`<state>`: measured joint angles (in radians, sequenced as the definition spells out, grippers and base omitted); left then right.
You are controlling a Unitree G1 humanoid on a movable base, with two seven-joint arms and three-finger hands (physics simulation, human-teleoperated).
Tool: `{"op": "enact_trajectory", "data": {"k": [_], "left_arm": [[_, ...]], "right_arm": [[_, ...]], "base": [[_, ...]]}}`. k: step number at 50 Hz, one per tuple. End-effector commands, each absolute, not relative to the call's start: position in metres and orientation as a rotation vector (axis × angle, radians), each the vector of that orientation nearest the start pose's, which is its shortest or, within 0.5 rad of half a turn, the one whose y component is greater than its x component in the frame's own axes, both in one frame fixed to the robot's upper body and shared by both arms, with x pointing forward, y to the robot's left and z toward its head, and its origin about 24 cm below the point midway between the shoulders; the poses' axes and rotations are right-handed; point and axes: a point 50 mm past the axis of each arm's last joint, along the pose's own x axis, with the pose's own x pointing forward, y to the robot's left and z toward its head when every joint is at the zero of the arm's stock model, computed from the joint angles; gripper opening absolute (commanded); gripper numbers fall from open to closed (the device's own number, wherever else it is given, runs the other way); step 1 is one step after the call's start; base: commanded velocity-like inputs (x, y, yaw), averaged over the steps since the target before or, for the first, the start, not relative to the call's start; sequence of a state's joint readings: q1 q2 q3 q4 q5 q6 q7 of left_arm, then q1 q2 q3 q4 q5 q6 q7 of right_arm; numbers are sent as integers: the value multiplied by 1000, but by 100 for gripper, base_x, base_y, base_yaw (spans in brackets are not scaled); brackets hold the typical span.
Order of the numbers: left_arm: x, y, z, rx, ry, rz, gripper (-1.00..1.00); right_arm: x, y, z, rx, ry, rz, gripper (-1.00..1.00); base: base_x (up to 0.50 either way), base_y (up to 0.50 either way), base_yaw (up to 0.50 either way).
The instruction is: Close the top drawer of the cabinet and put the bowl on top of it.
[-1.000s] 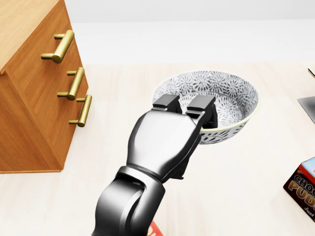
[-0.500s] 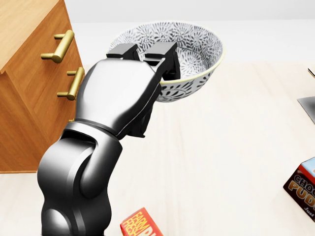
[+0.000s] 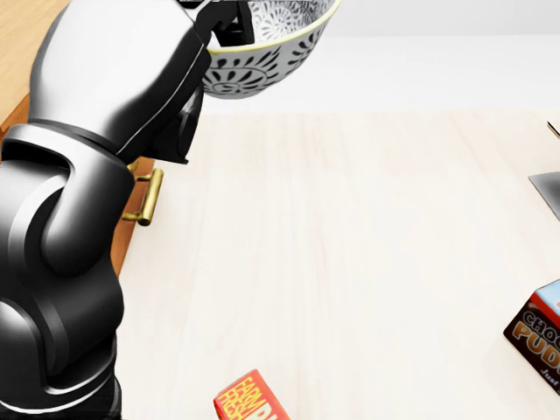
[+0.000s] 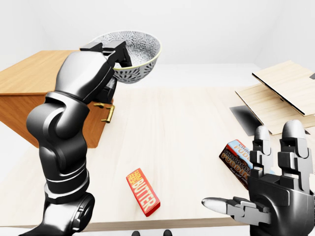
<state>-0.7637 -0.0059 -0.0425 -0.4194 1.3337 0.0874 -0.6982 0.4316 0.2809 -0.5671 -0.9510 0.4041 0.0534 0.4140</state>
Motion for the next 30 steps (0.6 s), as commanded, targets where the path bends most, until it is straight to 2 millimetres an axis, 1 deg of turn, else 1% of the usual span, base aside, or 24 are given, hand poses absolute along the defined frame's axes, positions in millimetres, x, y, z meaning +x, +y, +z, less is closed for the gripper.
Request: {"op": "enact_trajectory", "data": {"k": [1, 10, 13, 15, 17, 18, 20, 21, 26, 28, 30], "left_arm": [[278, 105, 328, 1428, -620, 154, -100], [279, 119, 335, 1437, -617, 173, -100], [283, 132, 340, 1428, -600, 182, -100], [284, 137, 343, 1431, -600, 183, -100], [281, 146, 349, 1440, -602, 211, -100], [281, 146, 350, 1442, -604, 209, -100], [279, 156, 359, 1448, -606, 248, -100], [277, 158, 361, 1453, -610, 254, -100], [274, 170, 365, 1457, -609, 263, -100], [275, 178, 366, 1450, -593, 264, -100], [276, 181, 365, 1450, -583, 253, -100]], "right_arm": [[110, -224, 161, 84, -541, -204, 100], [110, -221, 160, 79, -539, -195, 100], [112, -219, 159, 74, -532, -188, 100], [112, -219, 159, 72, -533, -188, 100], [112, -219, 159, 74, -534, -190, 100], [112, -219, 159, 74, -534, -190, 100], [112, -219, 158, 72, -533, -190, 100], [112, -218, 158, 72, -534, -190, 100], [112, -218, 158, 70, -532, -189, 100], [112, -218, 157, 69, -533, -189, 100], [112, -217, 157, 69, -532, -187, 100]], "base": [[0, 0, 0], [0, 0, 0], [0, 0, 0], [0, 0, 0], [0, 0, 0], [0, 0, 0], [0, 0, 0], [0, 0, 0], [0, 0, 0], [0, 0, 0], [0, 0, 0]]}}
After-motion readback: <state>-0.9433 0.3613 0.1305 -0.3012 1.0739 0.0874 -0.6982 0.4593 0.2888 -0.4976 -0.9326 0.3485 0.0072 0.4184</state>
